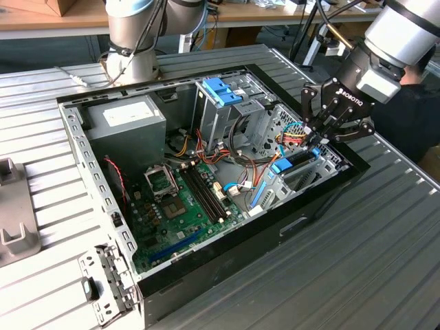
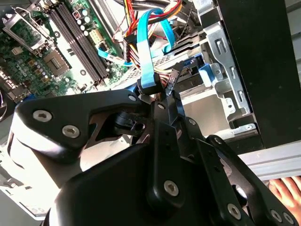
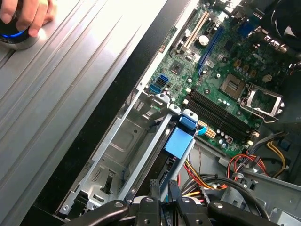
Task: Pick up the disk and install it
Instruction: 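Insert the first disk wire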
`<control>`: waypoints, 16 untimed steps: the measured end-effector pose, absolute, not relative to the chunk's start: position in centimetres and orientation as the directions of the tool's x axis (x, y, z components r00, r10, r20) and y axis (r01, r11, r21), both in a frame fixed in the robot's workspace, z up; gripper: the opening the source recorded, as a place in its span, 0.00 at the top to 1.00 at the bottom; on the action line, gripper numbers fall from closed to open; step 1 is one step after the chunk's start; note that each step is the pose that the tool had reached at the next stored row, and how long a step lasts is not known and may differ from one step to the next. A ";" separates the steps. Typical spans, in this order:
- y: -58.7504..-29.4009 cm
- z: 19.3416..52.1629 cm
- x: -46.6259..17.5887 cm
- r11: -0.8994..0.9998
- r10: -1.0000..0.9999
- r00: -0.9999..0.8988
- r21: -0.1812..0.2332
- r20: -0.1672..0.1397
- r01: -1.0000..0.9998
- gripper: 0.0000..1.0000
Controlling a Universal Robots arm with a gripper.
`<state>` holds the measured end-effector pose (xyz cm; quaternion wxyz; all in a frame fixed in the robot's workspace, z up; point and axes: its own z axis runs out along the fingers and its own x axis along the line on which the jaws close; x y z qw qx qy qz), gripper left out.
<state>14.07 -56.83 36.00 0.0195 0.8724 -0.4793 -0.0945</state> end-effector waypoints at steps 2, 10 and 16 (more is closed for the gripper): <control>-56.8 36.0 14.1 -0.540 -0.840 0.523 0.125 -0.146 -0.832 0.81; -56.9 36.0 14.0 -0.540 -0.840 0.523 0.125 -0.146 -0.833 0.73; -56.9 36.0 14.1 -0.540 -0.840 0.523 0.125 -0.146 -0.833 0.73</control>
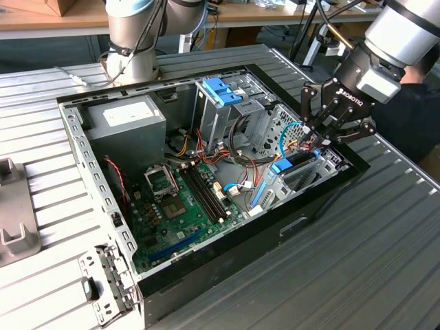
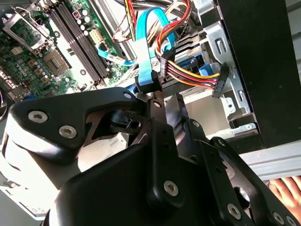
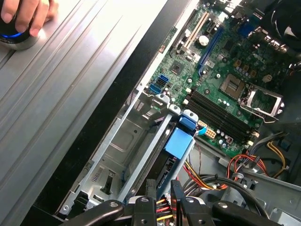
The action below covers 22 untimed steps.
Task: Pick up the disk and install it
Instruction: 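Insert the first disk wire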
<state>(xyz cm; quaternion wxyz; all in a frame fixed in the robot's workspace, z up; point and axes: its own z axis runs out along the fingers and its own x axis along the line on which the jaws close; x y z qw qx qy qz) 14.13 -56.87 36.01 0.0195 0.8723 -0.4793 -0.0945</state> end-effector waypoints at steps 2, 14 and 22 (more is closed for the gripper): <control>-56.9 36.0 14.3 -0.542 -0.838 0.525 0.125 -0.146 -0.831 0.73; -58.6 36.1 15.5 -0.559 -0.827 0.541 0.122 -0.151 -0.820 0.73; -58.7 36.2 18.1 -0.562 -0.824 0.540 0.127 -0.170 -0.818 0.73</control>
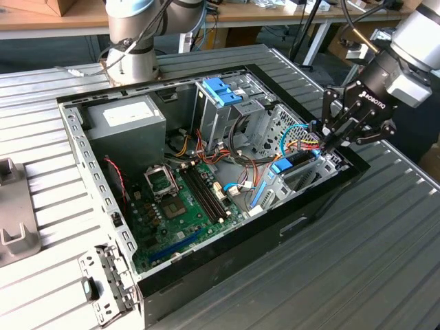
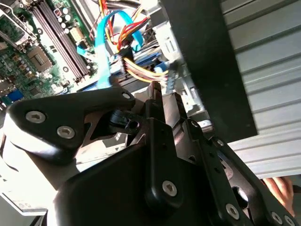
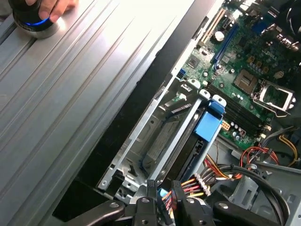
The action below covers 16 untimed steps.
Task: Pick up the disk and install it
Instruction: 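Insert the first disk wire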
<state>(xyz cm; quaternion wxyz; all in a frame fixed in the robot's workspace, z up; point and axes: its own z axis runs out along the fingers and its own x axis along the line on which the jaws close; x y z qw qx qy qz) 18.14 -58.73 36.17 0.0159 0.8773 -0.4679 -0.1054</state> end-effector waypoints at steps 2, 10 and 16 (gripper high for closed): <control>-58.7 36.2 18.7 -0.562 -0.824 0.540 0.128 -0.172 -0.817 0.73; -58.7 36.2 18.6 -0.648 -0.760 0.626 0.128 -0.172 -0.751 0.73; -58.7 36.3 18.6 -0.697 -0.716 0.677 0.128 -0.172 -0.705 0.73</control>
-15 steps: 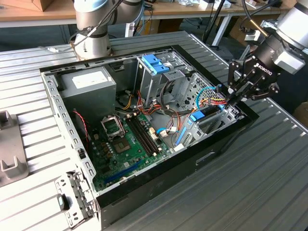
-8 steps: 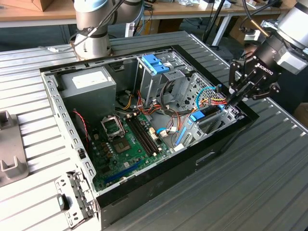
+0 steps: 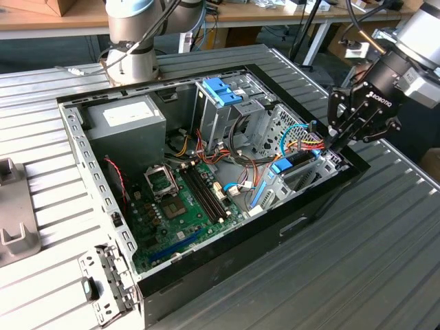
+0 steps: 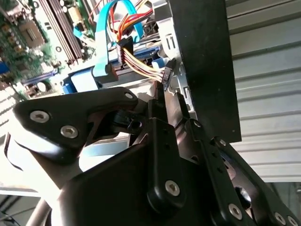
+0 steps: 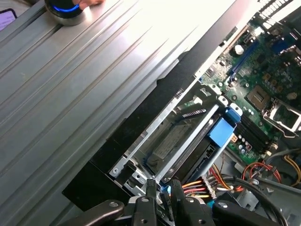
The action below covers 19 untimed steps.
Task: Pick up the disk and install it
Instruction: 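Insert the first disk wire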
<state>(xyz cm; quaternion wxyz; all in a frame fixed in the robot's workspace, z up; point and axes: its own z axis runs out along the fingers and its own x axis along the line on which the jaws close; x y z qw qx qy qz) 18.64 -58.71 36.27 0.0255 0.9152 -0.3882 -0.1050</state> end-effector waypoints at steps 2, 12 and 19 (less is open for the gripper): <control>-58.7 36.3 18.6 -0.712 -0.702 0.691 0.128 -0.173 -0.691 0.73; -58.5 36.2 18.3 -0.774 -0.633 0.755 0.128 -0.172 -0.620 0.73; -57.1 36.1 18.4 -0.784 -0.620 0.765 0.128 -0.173 -0.607 0.73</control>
